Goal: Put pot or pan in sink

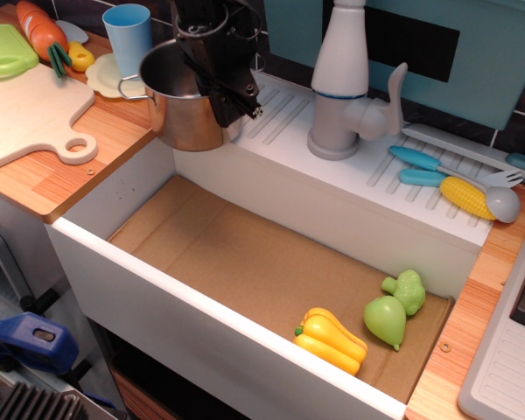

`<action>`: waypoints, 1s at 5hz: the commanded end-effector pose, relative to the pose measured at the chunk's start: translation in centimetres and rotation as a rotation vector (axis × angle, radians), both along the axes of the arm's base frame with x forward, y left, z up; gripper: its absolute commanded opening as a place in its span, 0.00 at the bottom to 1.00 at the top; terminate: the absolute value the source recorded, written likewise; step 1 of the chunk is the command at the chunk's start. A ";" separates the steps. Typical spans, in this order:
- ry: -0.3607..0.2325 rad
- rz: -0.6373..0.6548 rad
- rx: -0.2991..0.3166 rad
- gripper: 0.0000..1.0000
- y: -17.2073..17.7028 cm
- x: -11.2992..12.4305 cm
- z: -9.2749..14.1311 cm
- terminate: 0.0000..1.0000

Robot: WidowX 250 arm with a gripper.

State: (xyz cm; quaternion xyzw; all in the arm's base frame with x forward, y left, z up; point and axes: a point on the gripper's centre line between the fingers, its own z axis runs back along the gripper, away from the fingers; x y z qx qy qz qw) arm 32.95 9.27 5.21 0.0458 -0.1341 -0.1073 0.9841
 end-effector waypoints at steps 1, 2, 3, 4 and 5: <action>-0.061 0.159 0.081 0.00 -0.5 -3.3 2.6 0.00; -0.061 0.206 0.059 0.00 -0.8 -4.4 1.6 0.00; -0.085 0.228 0.027 0.00 -1.7 -4.6 -1.1 0.00; -0.114 0.249 -0.001 0.00 -2.8 -4.8 -3.4 0.00; -0.139 0.243 -0.016 0.00 -3.1 -4.8 -5.5 0.00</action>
